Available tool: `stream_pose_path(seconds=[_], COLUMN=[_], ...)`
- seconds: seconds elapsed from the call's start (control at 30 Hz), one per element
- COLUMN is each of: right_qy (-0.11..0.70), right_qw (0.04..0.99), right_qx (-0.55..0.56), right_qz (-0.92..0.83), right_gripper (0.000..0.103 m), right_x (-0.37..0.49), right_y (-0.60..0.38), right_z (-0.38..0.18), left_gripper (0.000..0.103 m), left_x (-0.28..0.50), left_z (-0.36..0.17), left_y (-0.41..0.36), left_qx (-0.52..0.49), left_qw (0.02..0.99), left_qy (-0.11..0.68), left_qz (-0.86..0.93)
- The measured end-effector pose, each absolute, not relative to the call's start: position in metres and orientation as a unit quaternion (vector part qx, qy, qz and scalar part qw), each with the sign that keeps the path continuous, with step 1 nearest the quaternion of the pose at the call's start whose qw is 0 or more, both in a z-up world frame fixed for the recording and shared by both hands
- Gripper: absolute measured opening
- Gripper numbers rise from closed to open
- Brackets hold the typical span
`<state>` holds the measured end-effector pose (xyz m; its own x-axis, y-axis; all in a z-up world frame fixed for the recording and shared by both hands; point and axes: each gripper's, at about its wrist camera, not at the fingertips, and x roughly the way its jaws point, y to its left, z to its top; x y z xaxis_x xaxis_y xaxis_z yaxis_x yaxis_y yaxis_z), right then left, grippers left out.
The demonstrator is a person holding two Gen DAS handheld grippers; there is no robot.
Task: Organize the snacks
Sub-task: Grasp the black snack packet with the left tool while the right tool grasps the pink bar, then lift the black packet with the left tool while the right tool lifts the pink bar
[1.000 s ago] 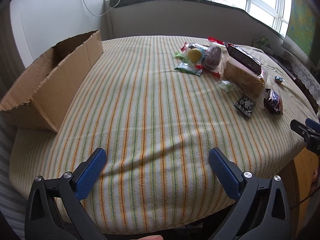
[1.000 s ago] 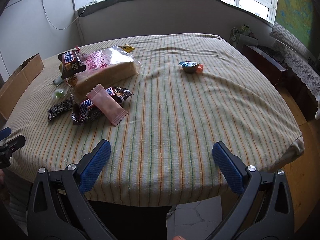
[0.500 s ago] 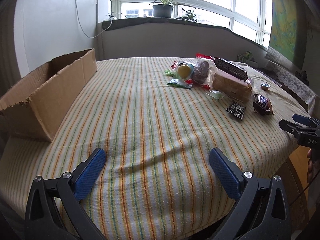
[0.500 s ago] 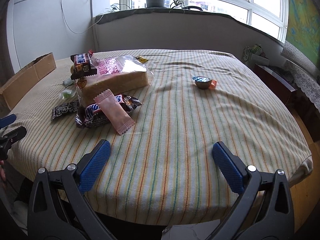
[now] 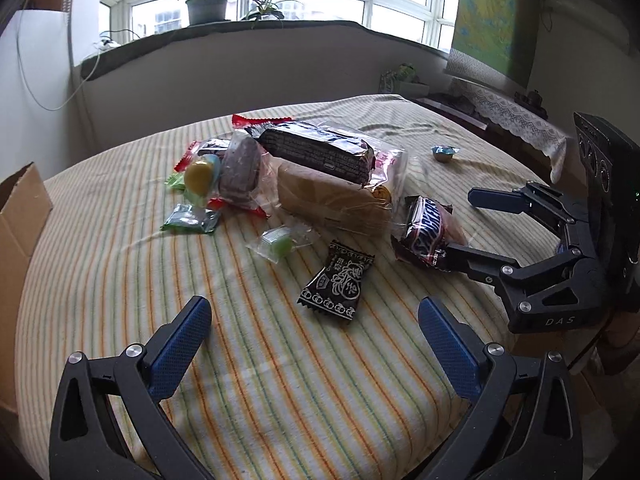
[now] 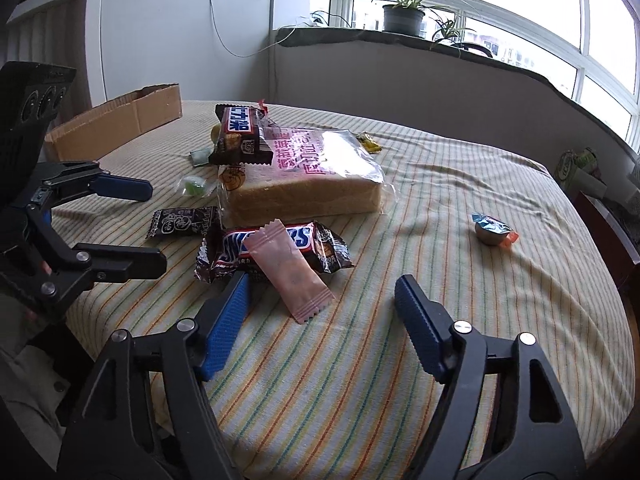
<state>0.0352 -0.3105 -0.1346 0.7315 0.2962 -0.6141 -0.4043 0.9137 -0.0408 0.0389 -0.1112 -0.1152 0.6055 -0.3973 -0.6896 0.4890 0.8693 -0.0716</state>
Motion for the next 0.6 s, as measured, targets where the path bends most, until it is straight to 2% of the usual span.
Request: stream_pose_path(seconds=[0.03, 0.07, 0.1, 0.2, 0.23, 0.27, 0.33, 0.37, 0.43, 0.5, 0.57, 0.6], right_qy=[0.313, 0.312, 0.312, 0.314, 0.314, 0.315, 0.319, 0.321, 0.323, 0.323, 0.324, 0.324], right_qw=[0.926, 0.925, 0.923, 0.919, 0.917, 0.916, 0.912, 0.911, 0.912, 0.915, 0.918, 0.920], right_qx=[-0.090, -0.093, -0.095, -0.099, -0.101, -0.103, -0.106, -0.107, -0.108, -0.101, -0.077, -0.063], right_qz=[0.193, 0.197, 0.202, 0.218, 0.222, 0.228, 0.234, 0.234, 0.230, 0.220, 0.214, 0.212], right_gripper=[0.071, 0.068, 0.066, 0.055, 0.049, 0.042, 0.033, 0.023, 0.018, 0.016, 0.014, 0.009], right_x=[0.035, 0.035, 0.035, 0.037, 0.037, 0.036, 0.033, 0.033, 0.030, 0.028, 0.027, 0.026], right_y=[-0.309, -0.308, -0.307, -0.305, -0.303, -0.301, -0.297, -0.295, -0.292, -0.291, -0.295, -0.298], right_z=[-0.135, -0.135, -0.135, -0.135, -0.135, -0.135, -0.134, -0.133, -0.132, -0.133, -0.133, -0.134], left_gripper=[0.096, 0.087, 0.082, 0.071, 0.069, 0.062, 0.056, 0.052, 0.042, 0.026, 0.025, 0.025], left_x=[0.040, 0.042, 0.042, 0.041, 0.041, 0.040, 0.038, 0.038, 0.038, 0.039, 0.038, 0.037], left_z=[-0.116, -0.116, -0.116, -0.115, -0.114, -0.113, -0.113, -0.112, -0.112, -0.112, -0.113, -0.113], left_y=[-0.113, -0.115, -0.118, -0.122, -0.123, -0.125, -0.128, -0.130, -0.131, -0.129, -0.128, -0.126], left_qx=[0.063, 0.065, 0.072, 0.084, 0.086, 0.089, 0.097, 0.098, 0.095, 0.092, 0.089, 0.085], left_qw=[0.892, 0.890, 0.891, 0.892, 0.890, 0.888, 0.886, 0.885, 0.884, 0.884, 0.884, 0.884], left_qy=[0.371, 0.372, 0.370, 0.368, 0.368, 0.368, 0.366, 0.365, 0.365, 0.365, 0.366, 0.366], left_qz=[-0.252, -0.255, -0.252, -0.250, -0.255, -0.261, -0.267, -0.271, -0.277, -0.277, -0.277, -0.278])
